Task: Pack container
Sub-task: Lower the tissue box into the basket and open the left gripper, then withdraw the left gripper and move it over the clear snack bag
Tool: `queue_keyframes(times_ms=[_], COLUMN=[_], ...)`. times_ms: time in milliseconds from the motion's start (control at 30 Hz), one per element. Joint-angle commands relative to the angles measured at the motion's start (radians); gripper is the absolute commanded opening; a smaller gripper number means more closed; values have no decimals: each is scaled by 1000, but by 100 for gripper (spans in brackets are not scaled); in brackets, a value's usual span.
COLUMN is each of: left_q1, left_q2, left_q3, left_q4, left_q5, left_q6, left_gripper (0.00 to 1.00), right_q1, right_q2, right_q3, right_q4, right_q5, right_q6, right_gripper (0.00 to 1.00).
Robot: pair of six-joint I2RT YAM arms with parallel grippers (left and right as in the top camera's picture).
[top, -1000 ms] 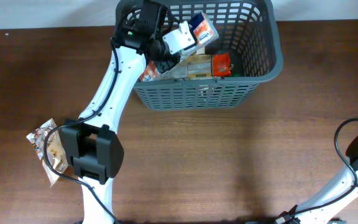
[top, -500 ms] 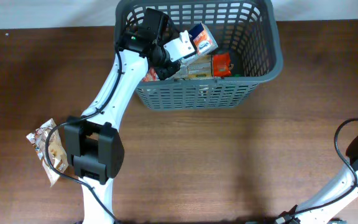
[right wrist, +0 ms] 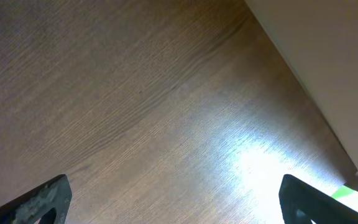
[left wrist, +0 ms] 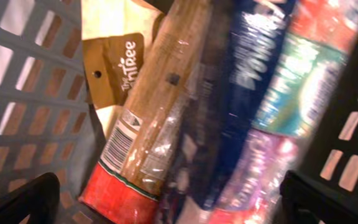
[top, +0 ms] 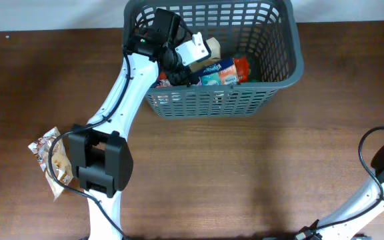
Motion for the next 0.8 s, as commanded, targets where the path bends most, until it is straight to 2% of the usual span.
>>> queue_keyframes(times_ms=[0, 133, 367, 600, 767], left_q1=[6, 8, 8, 2, 22], left_q2=[-21, -56, -145, -183, -208], left_q3=[27, 173, 407, 413, 413], left_q4=[9, 9, 2, -118, -177], left_q5=[-24, -45, -47, -60, -241], left_q6=[-10, -109, -127, -135, -459], left_gripper=[99, 99, 99, 99, 99], right_q1=[-6, -6, -6, -6, -6], right_q2=[-4, -4, -4, -4, -4], right_q3=[-3, -3, -3, -3, -3], right_q4=[1, 1, 1, 1, 1], right_q5=[-2, -2, -2, -2, -2], right_q6=[12, 12, 12, 12, 12], right_gripper=[99, 99, 99, 99, 99])
